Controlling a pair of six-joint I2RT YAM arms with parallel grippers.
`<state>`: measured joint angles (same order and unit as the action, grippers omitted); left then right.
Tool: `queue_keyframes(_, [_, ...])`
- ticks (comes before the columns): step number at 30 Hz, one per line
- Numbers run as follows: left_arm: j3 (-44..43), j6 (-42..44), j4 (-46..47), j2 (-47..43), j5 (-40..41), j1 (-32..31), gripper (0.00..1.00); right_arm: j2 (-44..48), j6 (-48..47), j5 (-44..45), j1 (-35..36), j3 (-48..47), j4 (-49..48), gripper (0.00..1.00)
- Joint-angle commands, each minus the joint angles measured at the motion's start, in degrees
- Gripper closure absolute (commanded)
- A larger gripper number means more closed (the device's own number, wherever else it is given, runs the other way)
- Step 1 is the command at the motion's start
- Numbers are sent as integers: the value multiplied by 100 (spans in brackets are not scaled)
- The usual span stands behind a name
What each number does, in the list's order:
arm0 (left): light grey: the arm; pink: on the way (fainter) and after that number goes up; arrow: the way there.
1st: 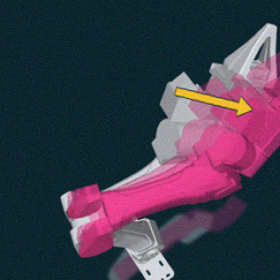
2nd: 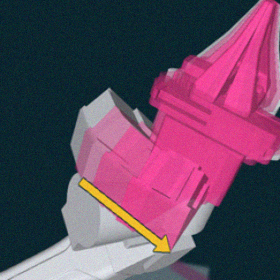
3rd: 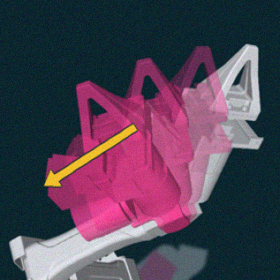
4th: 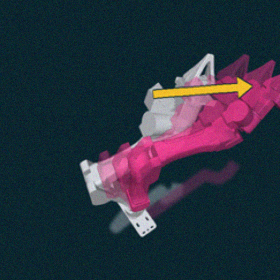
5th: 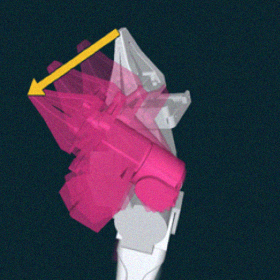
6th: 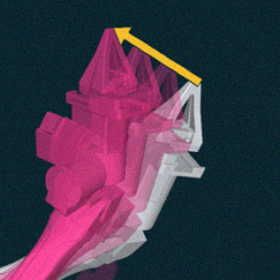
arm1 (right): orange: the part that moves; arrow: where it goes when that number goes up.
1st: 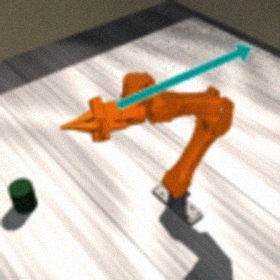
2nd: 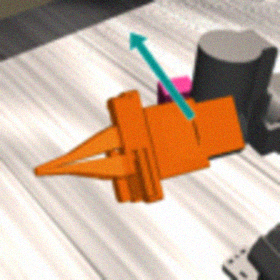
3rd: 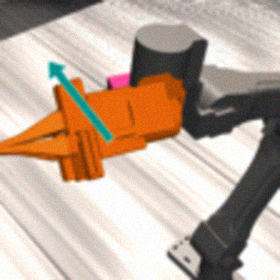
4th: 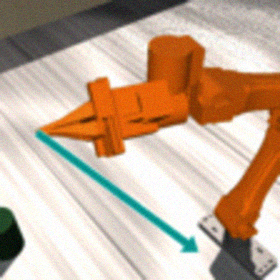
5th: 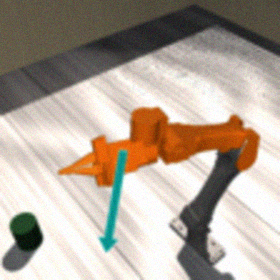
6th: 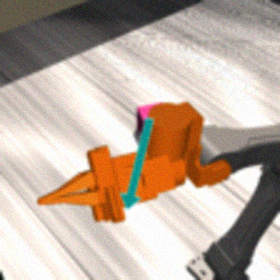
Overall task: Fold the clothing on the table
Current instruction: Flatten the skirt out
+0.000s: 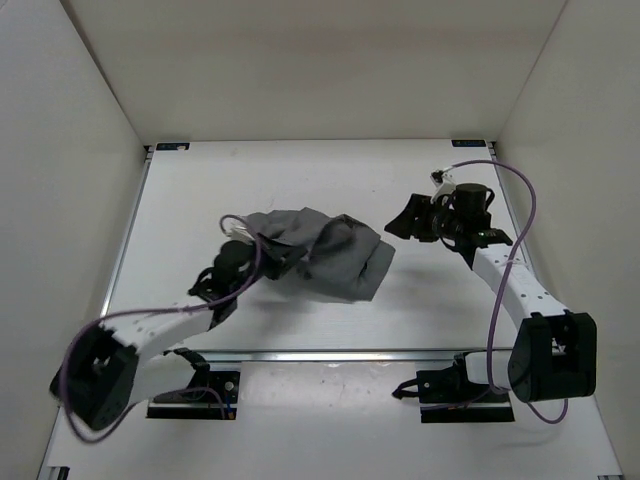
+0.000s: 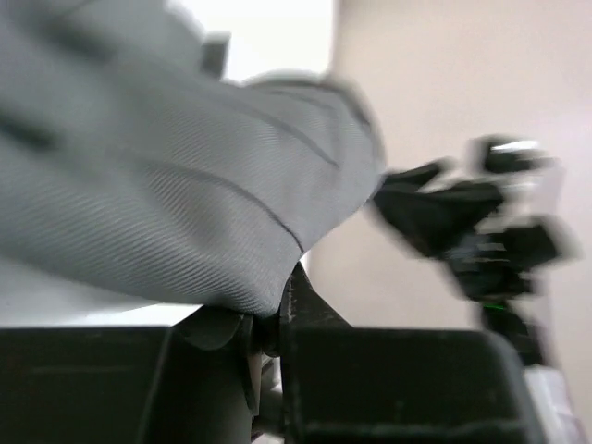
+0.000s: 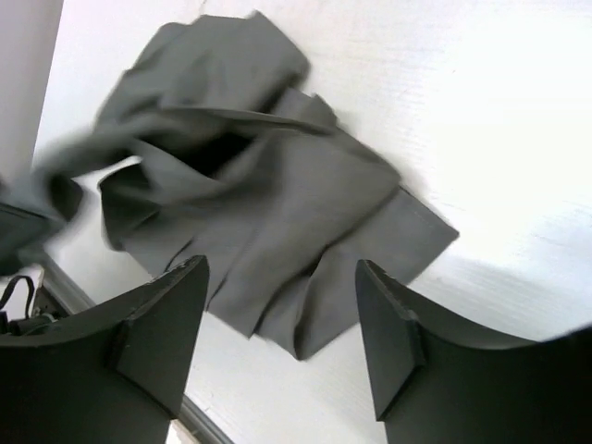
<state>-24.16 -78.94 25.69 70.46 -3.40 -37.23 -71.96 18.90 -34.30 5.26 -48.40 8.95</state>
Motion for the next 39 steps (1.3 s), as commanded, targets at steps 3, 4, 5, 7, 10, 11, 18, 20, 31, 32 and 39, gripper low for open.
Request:
queue_keyframes(3, [813, 563, -1794, -2409, -1161, 1338, 88, -256, 201, -33, 466, 295, -155, 39])
queue_keyframes(4, [956, 537, -1874, -2640, -1294, 1681, 97, -300, 211, -50, 528, 366, -218, 38])
queue_keyframes(5, [1271, 485, -2032, -3095, -1347, 1910, 100, -353, 350, -94, 668, 532, -453, 38])
queue_keyframes(7, [1851, 336, -2042, -3668, -1514, 2088, 100, -484, 518, -59, 967, 831, -1190, 38])
queue_keyframes(10, [2414, 37, -1797, -4056, -1480, 1975, 100, -687, 553, 63, 1380, 1156, -2148, 38])
queue_keyframes(11, [2547, -33, -1761, -4118, -1497, 1905, 100, -835, 554, 64, 1408, 1184, -2248, 38])
queue_keyframes(18, [2873, -166, -2095, -4752, -1444, 1930, 100, -1951, 45, 11, 1601, 413, -2961, 45])
queue_keyframes(20, [3005, -227, -2025, -4865, -1462, 1913, 100, -2380, -175, 91, 1584, -89, -2611, 45])
queue_keyframes(31, [3067, -359, -2104, -4998, -1497, 1948, 100, -3974, -246, -322, 1742, -1672, -2258, 45])
queue_keyframes(32, [3075, -368, -2086, -4998, -1541, 1965, 100, -3992, -237, -305, 1777, -1646, -2283, 45])
queue_keyframes(39, [3076, -368, -2086, -5007, -1488, 2027, 100, -4186, -343, -665, 1707, -1875, -2205, 100])
